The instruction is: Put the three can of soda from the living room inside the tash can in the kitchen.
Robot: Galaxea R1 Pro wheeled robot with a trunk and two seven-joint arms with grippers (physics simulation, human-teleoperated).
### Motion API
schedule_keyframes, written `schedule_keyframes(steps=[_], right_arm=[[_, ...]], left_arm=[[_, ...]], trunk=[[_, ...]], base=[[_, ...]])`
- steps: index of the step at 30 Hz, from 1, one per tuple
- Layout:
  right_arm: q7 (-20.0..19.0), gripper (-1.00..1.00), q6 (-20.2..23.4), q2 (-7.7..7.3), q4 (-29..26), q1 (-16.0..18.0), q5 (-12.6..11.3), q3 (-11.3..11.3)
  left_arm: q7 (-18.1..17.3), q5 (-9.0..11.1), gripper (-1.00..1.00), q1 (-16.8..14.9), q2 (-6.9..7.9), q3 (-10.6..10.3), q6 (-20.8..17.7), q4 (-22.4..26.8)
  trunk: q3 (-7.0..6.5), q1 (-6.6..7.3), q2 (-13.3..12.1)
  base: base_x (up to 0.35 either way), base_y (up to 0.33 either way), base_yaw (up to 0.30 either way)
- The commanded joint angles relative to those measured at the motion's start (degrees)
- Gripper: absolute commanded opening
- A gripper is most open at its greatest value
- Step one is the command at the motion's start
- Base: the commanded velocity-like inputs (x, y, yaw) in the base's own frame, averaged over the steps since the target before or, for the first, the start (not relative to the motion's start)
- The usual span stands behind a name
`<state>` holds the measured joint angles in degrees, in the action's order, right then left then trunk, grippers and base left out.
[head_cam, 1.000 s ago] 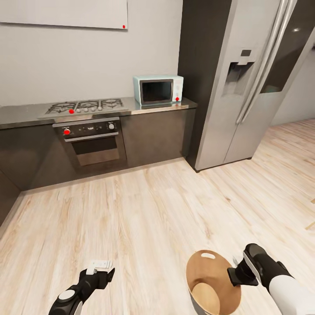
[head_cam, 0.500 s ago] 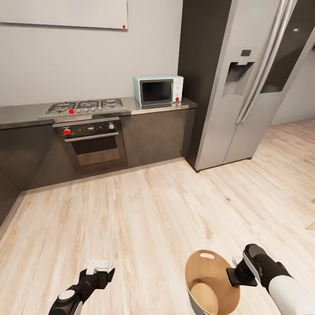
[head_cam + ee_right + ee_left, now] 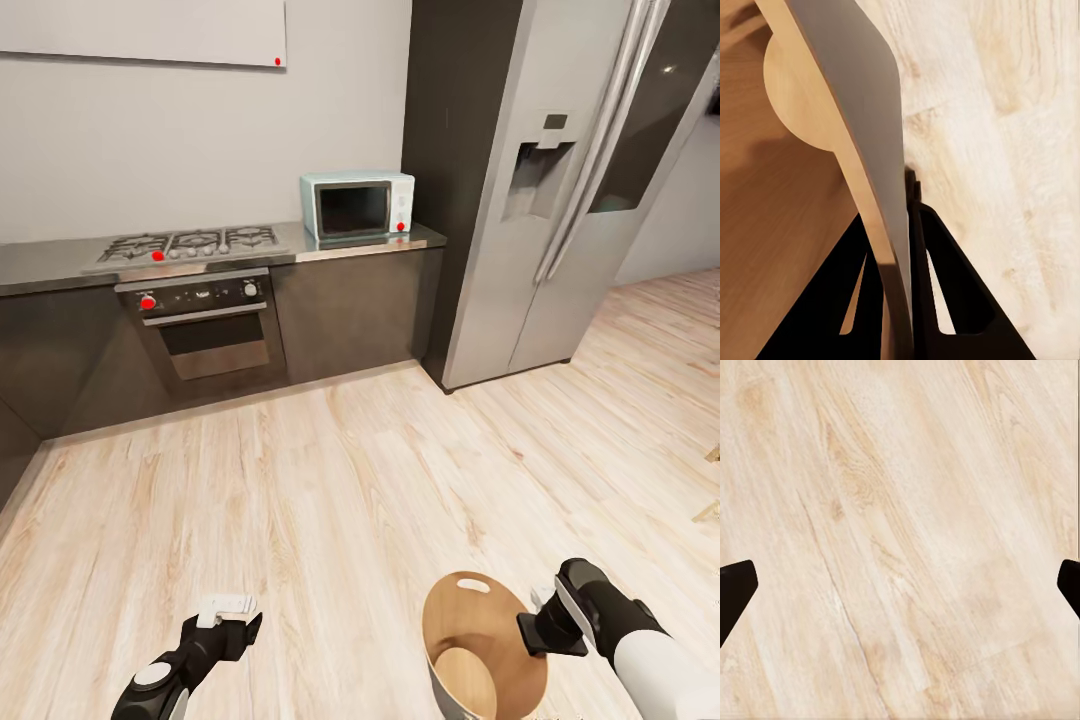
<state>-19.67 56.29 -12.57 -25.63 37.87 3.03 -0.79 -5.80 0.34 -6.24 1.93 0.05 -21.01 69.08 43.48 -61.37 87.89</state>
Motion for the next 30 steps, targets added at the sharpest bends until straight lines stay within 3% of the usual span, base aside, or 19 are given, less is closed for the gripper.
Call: schedule_keyframes(steps=[1, 30], right_arm=[[-0.38, -1.0, 0.13, 0.0, 0.03, 0.01, -0.8, 0.11], [-0.44, -1.0, 0.1, -0.08, -0.21, 0.01, -1.01, 0.35]], left_arm=[[0.0, 0.03, 1.0, 0.0, 0.0, 0.01, 0.0, 0.0], [-0.06, 0.13, 1.0, 0.0, 0.0, -0.05, 0.04, 0.0]], trunk=[[-0.03, 0.0, 0.0], [-1.13, 0.0, 0.0]], base=[[0.0, 0.0, -0.18], [0.0, 0.0, -0.23]])
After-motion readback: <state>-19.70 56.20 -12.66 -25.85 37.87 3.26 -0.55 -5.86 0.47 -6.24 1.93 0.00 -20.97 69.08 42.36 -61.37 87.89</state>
